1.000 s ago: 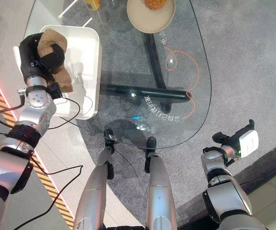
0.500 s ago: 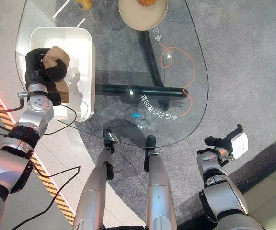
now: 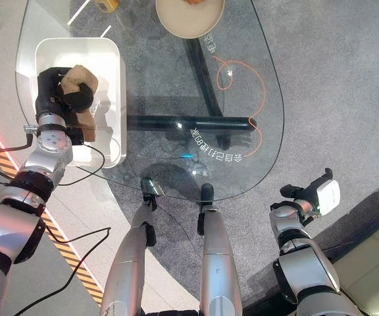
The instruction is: Wipe the table with a cloth and put it in the basket.
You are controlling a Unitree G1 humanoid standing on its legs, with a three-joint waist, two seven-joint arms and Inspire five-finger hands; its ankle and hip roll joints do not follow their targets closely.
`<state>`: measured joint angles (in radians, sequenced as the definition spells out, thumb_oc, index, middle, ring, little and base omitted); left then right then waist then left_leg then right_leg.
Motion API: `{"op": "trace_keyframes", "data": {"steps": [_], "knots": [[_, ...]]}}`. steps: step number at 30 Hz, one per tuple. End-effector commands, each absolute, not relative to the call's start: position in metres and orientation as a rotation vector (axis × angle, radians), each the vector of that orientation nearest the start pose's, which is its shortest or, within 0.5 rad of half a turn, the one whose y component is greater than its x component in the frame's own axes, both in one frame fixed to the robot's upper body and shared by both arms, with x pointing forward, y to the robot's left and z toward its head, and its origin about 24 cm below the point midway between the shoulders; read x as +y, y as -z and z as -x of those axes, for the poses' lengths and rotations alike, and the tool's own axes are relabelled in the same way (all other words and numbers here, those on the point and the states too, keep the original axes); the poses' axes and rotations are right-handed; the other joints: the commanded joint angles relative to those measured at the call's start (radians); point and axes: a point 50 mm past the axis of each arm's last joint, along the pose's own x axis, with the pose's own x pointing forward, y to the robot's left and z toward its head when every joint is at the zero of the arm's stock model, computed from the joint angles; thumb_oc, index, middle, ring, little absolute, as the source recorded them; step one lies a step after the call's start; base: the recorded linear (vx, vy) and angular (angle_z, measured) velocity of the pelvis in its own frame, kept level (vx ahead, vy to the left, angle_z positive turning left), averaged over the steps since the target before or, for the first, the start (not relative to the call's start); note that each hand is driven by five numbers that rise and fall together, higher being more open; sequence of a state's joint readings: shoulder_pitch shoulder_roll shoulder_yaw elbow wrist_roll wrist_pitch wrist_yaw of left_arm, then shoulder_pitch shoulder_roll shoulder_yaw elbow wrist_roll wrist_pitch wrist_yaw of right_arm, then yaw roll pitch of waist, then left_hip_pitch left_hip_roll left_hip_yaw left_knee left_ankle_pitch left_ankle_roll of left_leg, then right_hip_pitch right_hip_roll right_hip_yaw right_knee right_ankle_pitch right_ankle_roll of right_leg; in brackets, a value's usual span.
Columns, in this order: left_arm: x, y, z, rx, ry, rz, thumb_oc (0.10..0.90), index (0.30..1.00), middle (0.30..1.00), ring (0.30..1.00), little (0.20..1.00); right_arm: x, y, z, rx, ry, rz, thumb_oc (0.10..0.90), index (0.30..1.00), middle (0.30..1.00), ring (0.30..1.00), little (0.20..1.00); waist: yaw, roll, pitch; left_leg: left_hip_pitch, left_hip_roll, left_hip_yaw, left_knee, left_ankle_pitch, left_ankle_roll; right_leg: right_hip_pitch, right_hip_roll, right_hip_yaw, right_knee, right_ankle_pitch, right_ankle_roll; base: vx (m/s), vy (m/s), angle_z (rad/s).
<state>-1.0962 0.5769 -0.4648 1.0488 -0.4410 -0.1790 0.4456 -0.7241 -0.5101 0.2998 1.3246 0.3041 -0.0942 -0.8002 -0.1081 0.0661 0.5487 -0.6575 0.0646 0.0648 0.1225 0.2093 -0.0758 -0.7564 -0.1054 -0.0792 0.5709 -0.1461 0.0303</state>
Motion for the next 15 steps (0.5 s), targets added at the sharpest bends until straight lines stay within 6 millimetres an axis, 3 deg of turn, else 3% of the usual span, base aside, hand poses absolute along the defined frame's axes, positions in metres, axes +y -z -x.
{"op": "trace_keyframes", "data": {"steps": [1,15], "knots": [[0.2529,-0.2938,-0.3984,-0.515,-0.536,-0.339,0.8,0.9,0.9,0.9,0.9,-0.3367,-0.0408,-0.3048,0.32,1.048,0.61,0.8,0.9,0.9,0.9,0.9,0.006,-0.035,-0.029,-0.001,-0.031,0.031,0.189,-0.217,0.007,0.038,0.049,-0.004,-0.171,0.086,0.032,0.0,0.0,0.0],[0.2563,-0.2915,-0.3981,-0.507,-0.535,-0.328,0.8,0.9,0.9,0.9,0.9,-0.3367,-0.0376,-0.3024,0.323,1.05,0.609,0.8,0.9,0.9,0.9,0.9,0.006,-0.037,-0.029,-0.006,-0.026,0.031,0.192,-0.216,0.007,0.033,0.048,-0.004,-0.167,0.089,0.033,0.0,0.0,0.0]]}}
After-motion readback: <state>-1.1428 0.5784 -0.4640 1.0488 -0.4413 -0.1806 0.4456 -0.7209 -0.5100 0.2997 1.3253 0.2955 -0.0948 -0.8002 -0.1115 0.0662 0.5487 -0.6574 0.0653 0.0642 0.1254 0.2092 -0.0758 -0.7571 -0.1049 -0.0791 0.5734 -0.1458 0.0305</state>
